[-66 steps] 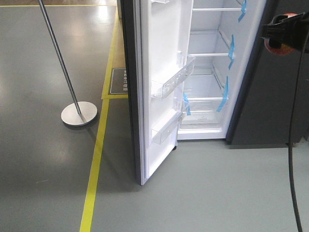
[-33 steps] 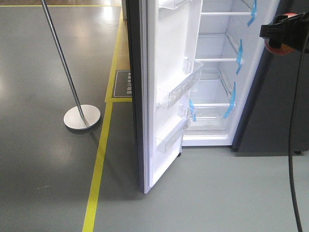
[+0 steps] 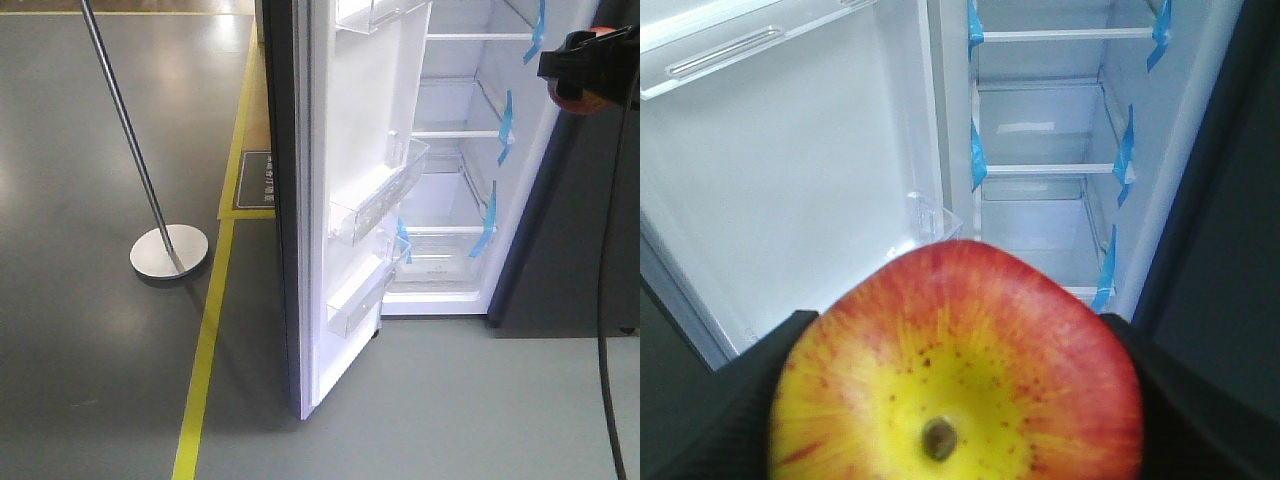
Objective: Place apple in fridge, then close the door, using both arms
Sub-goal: 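Approach the refrigerator shelves with the apple in the right gripper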
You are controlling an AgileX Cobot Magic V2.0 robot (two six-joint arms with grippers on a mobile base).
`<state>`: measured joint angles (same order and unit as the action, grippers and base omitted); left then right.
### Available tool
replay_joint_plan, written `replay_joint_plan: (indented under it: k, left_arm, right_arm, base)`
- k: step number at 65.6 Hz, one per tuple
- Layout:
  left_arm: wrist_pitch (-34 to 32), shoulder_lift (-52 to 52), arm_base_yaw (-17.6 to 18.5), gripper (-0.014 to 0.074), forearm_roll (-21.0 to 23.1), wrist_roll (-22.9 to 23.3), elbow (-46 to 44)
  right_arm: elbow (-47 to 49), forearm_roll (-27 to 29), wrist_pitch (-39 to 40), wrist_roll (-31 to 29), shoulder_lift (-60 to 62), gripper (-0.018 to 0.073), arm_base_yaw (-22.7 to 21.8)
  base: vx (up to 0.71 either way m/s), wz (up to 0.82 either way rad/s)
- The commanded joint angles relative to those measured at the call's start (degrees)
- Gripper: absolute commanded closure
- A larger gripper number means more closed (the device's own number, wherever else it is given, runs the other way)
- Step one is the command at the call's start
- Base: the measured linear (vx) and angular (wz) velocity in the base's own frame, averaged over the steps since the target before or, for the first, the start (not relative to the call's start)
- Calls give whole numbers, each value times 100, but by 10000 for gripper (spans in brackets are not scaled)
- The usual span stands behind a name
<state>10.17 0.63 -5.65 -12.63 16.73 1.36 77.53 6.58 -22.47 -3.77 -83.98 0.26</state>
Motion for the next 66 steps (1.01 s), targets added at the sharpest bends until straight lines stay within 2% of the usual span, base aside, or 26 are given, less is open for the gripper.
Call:
replay_joint_plan:
  k: [1, 66]
  left_arm:
    - [-393, 89, 54, 602, 0, -4, -97]
    - [-393, 89, 49, 602, 0, -4, -97]
  right_arm:
    - [172, -1, 476, -48, 214, 345, -26]
    - [172, -1, 476, -48, 214, 345, -26]
  base:
    - [9, -1]
    - [8, 0]
